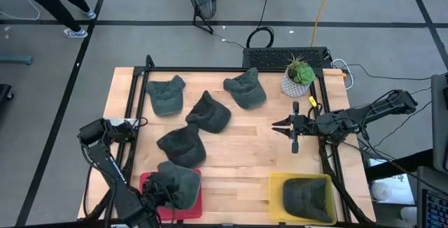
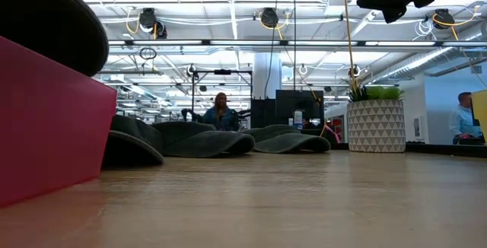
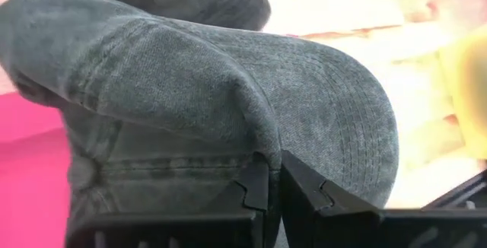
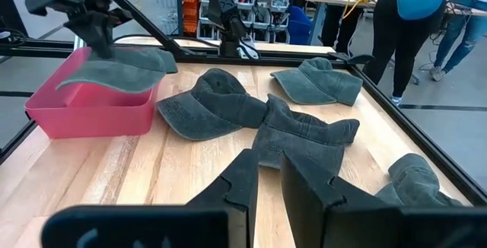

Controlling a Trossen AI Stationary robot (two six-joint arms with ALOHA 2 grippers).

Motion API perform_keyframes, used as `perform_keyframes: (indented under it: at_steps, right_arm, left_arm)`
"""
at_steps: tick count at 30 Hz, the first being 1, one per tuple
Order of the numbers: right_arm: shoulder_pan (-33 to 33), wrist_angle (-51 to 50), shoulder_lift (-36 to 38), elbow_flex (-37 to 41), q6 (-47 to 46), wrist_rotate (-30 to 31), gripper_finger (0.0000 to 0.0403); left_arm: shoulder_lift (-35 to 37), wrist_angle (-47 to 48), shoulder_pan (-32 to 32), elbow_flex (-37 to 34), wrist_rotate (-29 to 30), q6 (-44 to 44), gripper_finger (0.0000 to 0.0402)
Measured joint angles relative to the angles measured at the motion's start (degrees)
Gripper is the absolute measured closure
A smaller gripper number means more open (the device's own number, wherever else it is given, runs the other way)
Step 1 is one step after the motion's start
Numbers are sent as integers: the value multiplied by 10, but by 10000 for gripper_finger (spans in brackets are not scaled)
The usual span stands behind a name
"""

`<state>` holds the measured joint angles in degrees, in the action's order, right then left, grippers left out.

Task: Pick & Place hat
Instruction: Put the grey cap into the pink bin

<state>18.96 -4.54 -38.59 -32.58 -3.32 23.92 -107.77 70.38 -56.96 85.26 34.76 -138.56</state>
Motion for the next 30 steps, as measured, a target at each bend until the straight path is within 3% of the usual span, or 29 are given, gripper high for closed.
perform_keyframes:
  at_steps: [6, 12, 18, 24, 30]
  right_arm:
    - [0, 0, 0, 0, 1, 0, 358]
    - [0, 0, 0, 0, 1, 0, 358]
    - [0, 0, 0, 0, 1, 0, 358]
    - [0, 0, 0, 0, 1, 0, 358]
    - [0, 0, 0, 0, 0, 0, 358]
  left_arm:
    - [-6, -39, 7, -28, 3, 2, 394]
    - [-12, -65, 4, -31, -23, 2, 375]
    - [-11, -80, -18, -31, -33, -3, 394]
    - [-11, -95, -31, -31, -37, -10, 377]
    - [-11, -98, -32, -31, -46, -10, 394]
